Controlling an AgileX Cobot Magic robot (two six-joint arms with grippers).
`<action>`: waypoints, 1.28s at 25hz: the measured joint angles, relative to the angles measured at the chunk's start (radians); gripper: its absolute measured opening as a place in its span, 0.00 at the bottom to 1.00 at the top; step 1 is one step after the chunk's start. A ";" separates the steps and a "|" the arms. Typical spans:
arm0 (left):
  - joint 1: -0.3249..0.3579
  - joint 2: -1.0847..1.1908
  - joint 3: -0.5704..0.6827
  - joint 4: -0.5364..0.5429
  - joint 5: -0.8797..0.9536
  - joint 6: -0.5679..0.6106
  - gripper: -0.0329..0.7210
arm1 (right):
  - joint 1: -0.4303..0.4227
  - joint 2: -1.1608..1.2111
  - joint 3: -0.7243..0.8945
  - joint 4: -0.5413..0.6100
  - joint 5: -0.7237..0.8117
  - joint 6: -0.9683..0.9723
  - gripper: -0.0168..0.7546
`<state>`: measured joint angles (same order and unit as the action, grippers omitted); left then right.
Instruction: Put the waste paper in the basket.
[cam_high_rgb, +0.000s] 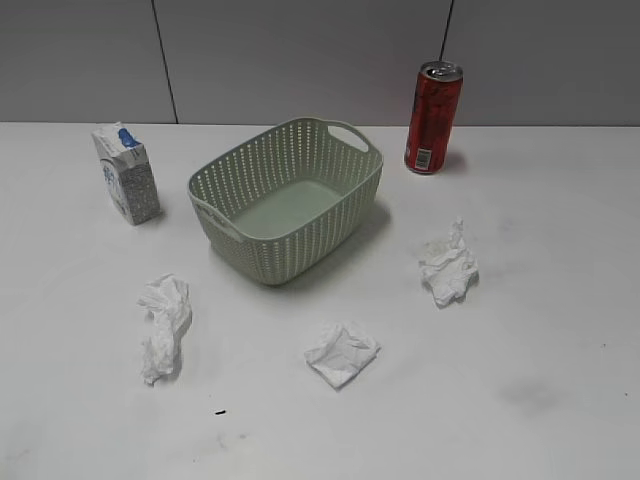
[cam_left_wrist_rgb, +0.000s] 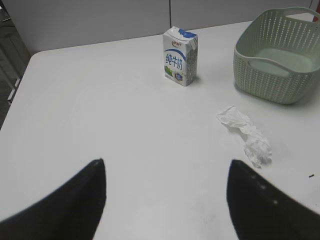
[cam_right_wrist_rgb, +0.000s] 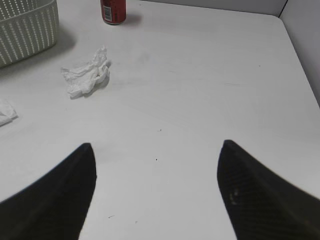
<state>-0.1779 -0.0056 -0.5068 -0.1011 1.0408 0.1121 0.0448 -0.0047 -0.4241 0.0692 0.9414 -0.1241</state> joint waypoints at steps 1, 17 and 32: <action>0.000 0.000 0.000 0.000 0.000 0.000 0.78 | 0.000 0.000 0.000 0.000 0.000 0.000 0.76; 0.000 0.000 0.000 0.005 0.000 0.000 0.77 | 0.000 0.000 0.000 0.000 0.000 0.000 0.76; 0.000 0.369 -0.016 -0.121 -0.142 0.049 0.83 | 0.000 0.000 0.000 0.000 0.000 0.000 0.76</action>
<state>-0.1779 0.3631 -0.5229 -0.2220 0.8992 0.1613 0.0448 -0.0047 -0.4241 0.0692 0.9414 -0.1241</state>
